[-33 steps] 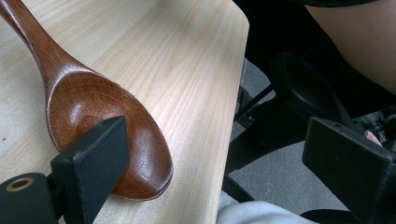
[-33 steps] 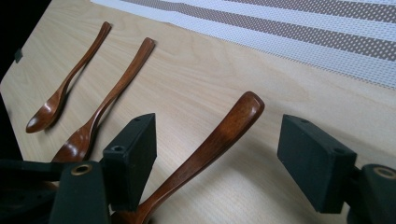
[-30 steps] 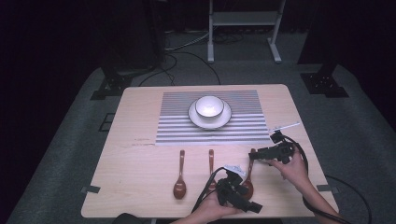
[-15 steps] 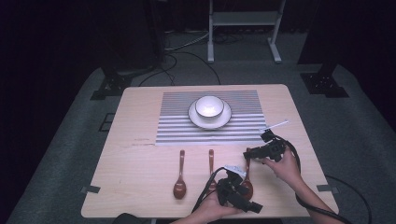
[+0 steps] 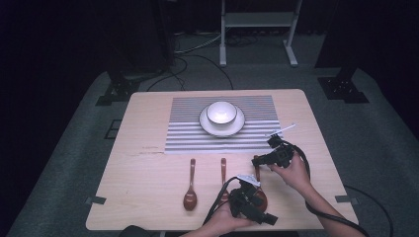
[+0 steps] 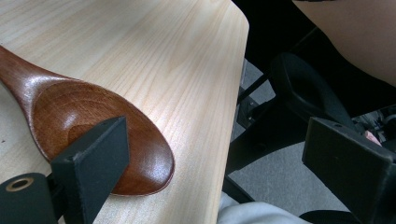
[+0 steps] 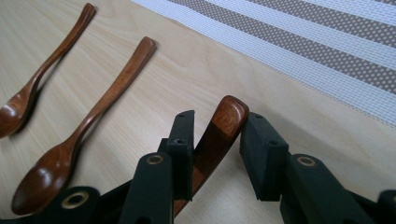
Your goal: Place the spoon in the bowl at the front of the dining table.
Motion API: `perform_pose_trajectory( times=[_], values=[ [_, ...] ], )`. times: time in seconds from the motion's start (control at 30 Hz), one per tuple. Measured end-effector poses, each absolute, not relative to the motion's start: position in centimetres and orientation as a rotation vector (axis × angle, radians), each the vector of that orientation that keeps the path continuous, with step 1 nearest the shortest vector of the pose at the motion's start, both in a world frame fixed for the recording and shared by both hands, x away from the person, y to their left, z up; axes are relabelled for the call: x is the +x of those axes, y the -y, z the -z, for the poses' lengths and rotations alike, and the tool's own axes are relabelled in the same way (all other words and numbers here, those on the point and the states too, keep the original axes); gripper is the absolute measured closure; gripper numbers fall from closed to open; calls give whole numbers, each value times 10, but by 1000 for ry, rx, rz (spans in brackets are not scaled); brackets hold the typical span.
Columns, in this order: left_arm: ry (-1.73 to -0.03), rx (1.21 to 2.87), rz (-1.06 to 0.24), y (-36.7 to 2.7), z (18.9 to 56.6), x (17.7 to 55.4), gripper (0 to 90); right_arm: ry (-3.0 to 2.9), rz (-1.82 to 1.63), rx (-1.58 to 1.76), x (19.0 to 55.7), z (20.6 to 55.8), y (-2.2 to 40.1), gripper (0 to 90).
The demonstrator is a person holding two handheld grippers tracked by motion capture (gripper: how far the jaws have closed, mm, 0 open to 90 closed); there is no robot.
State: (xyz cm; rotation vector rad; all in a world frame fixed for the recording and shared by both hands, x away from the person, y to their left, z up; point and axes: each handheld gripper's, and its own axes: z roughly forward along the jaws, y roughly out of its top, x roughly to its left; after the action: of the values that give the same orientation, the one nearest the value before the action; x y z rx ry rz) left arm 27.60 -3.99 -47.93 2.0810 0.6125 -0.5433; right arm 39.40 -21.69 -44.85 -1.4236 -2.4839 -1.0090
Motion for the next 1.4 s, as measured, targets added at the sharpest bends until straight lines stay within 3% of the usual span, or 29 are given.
perform_pose_trajectory(
  times=[0.1, 0.17, 0.27, 0.63, 1.4],
  values=[
    [-619, 2080, 534, 38, 477, 276, 62, 2456, 1010, -1421, 395, 447, 215, 683],
    [-610, 2063, 521, 36, 472, 276, 62, 2414, 1018, -1407, 398, 442, 213, 773],
    [-604, 2031, 484, 30, 461, 277, 62, 2359, 1025, -1371, 401, 437, 212, 822],
    [-632, 1996, 450, 16, 454, 285, 62, 2305, 1001, -1292, 407, 420, 209, 832],
    [-645, 1963, 412, 3, 447, 290, 62, 2224, 1321, -1380, 436, 364, 227, 833]
  ],
)
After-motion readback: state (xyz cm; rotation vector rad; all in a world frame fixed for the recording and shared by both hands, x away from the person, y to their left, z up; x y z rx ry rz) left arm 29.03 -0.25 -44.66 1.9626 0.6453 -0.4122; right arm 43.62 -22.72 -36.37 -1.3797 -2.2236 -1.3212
